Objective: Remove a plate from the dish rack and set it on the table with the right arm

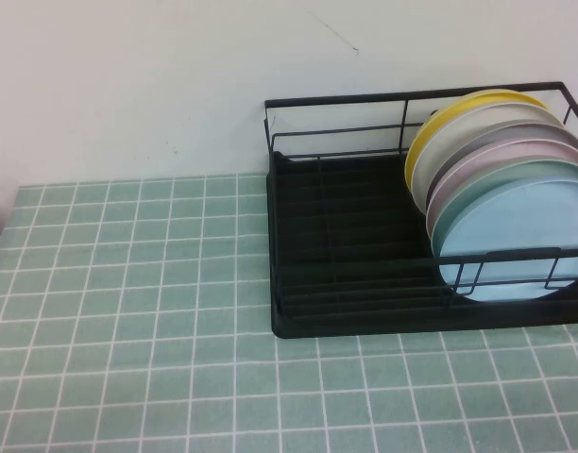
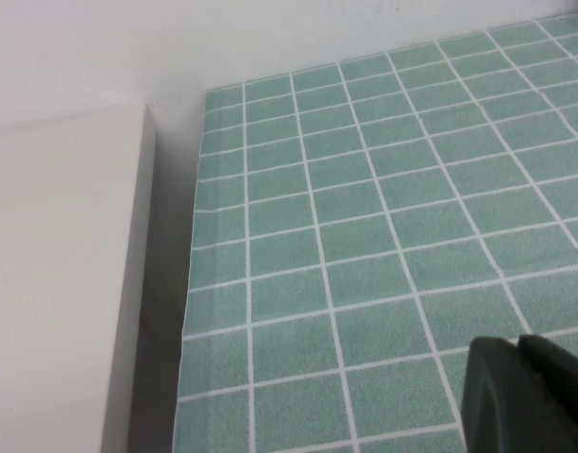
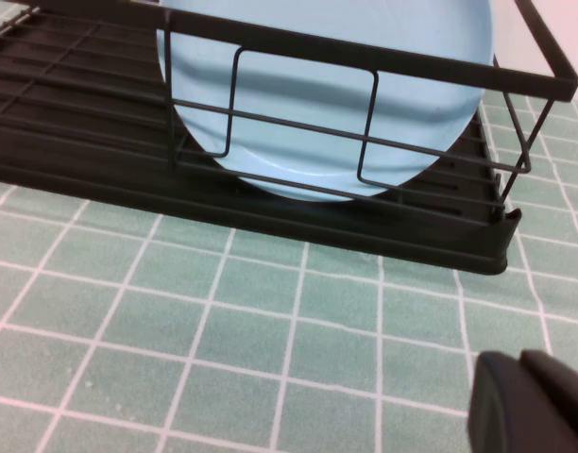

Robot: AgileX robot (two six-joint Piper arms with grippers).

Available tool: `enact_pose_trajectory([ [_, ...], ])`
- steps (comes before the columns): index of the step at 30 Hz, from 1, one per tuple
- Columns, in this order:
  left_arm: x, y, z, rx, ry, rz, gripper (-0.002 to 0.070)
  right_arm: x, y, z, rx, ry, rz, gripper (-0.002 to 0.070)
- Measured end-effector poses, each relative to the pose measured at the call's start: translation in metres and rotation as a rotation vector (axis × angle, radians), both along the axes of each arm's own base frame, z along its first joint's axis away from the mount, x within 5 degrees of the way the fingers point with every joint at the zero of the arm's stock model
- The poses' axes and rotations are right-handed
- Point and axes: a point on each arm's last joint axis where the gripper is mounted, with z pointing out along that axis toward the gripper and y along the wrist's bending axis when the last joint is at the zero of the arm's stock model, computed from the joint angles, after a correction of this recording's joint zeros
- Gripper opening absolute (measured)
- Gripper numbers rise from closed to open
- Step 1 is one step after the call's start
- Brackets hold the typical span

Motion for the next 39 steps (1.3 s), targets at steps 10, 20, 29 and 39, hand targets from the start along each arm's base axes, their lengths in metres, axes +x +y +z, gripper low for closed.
enact_pose_trajectory([
  [10, 0.0, 0.0, 0.0, 0.0, 0.0, 0.0, -0.0004, 0.0, 0.0, 0.0, 0.0, 0.0, 0.0, -0.0001],
  [20, 0.0, 0.0, 0.0, 0.0, 0.0, 0.0, -0.0004, 0.0, 0.0, 0.0, 0.0, 0.0, 0.0, -0.0001],
  [29, 0.0, 0.0, 0.0, 0.0, 0.0, 0.0, -0.0004, 0.0, 0.0, 0.0, 0.0, 0.0, 0.0, -0.0001],
  [39, 0.0, 0.0001, 0.0, 0.002, 0.0, 0.0, -0.0004, 0.0, 0.0006, 0.0002, 0.016, 0.0, 0.001, -0.0001],
])
